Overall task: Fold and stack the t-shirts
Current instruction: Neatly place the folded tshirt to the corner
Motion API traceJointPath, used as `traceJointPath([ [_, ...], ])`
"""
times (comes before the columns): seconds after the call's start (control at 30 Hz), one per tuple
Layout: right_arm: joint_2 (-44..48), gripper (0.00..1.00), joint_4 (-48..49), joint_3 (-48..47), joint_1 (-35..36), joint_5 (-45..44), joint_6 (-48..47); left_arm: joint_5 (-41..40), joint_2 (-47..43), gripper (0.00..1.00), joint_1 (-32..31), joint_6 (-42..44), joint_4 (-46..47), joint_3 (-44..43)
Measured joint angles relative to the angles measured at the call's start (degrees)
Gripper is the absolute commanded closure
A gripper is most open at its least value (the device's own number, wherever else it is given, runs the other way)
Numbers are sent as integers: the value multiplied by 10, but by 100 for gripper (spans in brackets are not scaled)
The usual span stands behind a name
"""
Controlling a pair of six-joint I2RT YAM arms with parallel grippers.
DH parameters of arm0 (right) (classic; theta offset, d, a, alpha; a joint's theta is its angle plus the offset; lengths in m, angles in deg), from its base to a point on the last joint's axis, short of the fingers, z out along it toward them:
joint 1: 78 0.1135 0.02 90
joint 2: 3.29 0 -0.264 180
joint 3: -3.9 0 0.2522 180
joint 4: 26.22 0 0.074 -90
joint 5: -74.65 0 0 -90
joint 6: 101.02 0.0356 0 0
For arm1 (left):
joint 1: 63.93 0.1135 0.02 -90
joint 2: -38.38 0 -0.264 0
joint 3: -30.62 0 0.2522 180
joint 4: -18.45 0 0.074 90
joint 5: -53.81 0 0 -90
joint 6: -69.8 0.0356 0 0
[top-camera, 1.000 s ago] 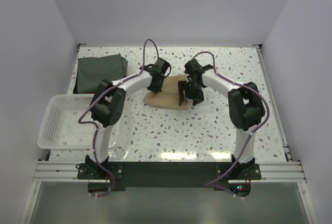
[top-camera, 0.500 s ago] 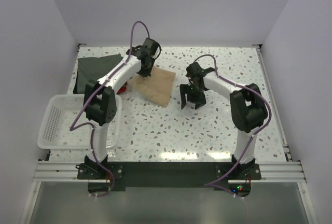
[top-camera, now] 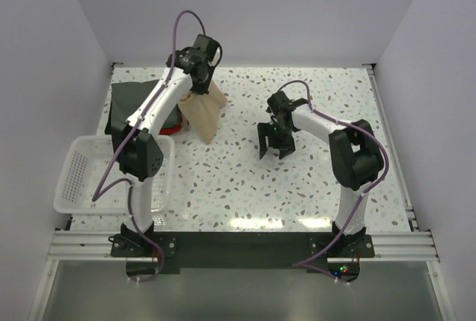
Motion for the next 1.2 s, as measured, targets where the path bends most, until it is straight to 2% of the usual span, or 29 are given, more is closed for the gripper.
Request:
traceJointPath([
  [0.63, 1, 25, 4, 28, 0, 7, -7, -2, -96, 100, 51, 8, -25, -59],
  [0.93, 10, 25, 10, 43, 0, 12, -9, 17, -138, 100, 111, 15, -20, -40],
  [1.2, 27, 25, 10, 50, 0, 14, -9, 57, -140, 100, 166, 25, -3, -2],
])
